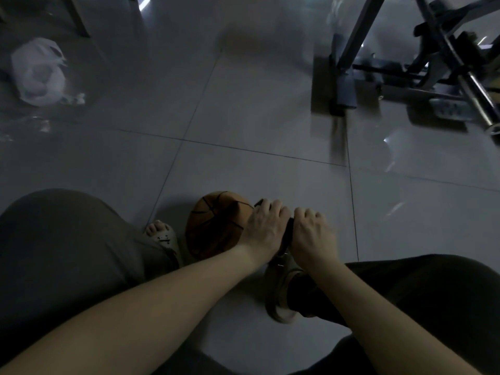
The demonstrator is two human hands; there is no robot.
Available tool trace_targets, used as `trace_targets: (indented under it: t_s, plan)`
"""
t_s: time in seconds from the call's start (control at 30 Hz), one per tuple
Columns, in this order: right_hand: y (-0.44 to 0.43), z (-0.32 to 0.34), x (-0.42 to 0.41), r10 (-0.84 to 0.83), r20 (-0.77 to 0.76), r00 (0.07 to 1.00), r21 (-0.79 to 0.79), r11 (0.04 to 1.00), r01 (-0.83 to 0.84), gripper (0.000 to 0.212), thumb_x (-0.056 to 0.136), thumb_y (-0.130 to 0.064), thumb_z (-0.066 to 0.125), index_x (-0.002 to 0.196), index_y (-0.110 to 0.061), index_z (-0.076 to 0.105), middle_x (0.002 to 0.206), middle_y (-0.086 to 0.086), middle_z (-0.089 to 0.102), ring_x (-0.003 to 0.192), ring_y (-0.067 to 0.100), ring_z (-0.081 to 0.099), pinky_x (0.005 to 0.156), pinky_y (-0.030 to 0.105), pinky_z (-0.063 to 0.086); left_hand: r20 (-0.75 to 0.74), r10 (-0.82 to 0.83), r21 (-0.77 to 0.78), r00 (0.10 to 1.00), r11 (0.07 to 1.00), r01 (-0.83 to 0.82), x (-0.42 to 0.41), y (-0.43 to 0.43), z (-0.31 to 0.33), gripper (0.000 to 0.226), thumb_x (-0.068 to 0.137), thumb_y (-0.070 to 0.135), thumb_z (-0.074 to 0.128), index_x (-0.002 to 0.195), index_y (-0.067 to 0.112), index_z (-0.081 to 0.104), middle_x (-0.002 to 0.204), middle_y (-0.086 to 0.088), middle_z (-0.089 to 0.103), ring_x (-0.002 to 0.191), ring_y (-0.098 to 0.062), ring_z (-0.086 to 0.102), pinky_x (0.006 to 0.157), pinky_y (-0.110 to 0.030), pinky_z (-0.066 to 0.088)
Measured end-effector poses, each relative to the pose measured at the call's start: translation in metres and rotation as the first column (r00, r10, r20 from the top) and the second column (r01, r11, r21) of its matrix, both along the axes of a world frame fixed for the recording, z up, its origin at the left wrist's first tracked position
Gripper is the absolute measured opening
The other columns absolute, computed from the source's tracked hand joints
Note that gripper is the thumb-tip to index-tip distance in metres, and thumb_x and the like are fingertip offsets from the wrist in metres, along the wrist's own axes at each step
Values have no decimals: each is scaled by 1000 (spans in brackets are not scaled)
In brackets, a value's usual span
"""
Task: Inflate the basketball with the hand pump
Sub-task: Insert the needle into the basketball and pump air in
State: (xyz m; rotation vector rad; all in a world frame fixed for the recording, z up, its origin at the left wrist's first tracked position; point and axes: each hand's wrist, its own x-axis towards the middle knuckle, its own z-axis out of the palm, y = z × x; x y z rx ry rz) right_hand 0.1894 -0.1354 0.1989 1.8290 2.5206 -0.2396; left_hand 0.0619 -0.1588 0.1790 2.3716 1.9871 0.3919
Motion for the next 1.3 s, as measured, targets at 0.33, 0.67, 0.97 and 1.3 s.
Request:
trace_targets:
  t_s: [0.33,0.67,0.97,1.3]
  plan:
    - [-9,-14,8,49,132,990,-290,957,-9,23,97,-25,53,117,-16,46,116,6,54,101,23,52,85,33,48,-100,-129,-286,987,954,96,12,-3,-27,31,98,17,32,124,12,48,130,-15,50,121,-35,45,108,-48,37]
    - [13,55,10,-47,-264,963,267,956,120,20,84,-22,66,98,-16,53,92,1,55,81,17,47,69,33,45,108,-126,149,986,983,109,-7,42,67,16,85,21,45,96,17,55,93,-4,54,87,-22,46,78,-33,33]
    - [-10,-20,-7,65,85,994,52,996,-69,13,95,-21,43,106,-17,47,98,6,45,80,18,34,69,30,38,-31,24,-84,999,996,-26,-8,-7,-19,25,93,20,44,117,17,51,116,-9,54,99,-25,47,83,-35,43]
    - [-8,-18,4,-57,41,998,-270,961,66,20,94,-25,55,110,-19,45,114,6,52,103,24,51,83,36,48,-58,-82,-234,995,970,66,6,-10,-19,30,98,15,43,128,14,46,135,-13,47,124,-32,43,107,-41,34]
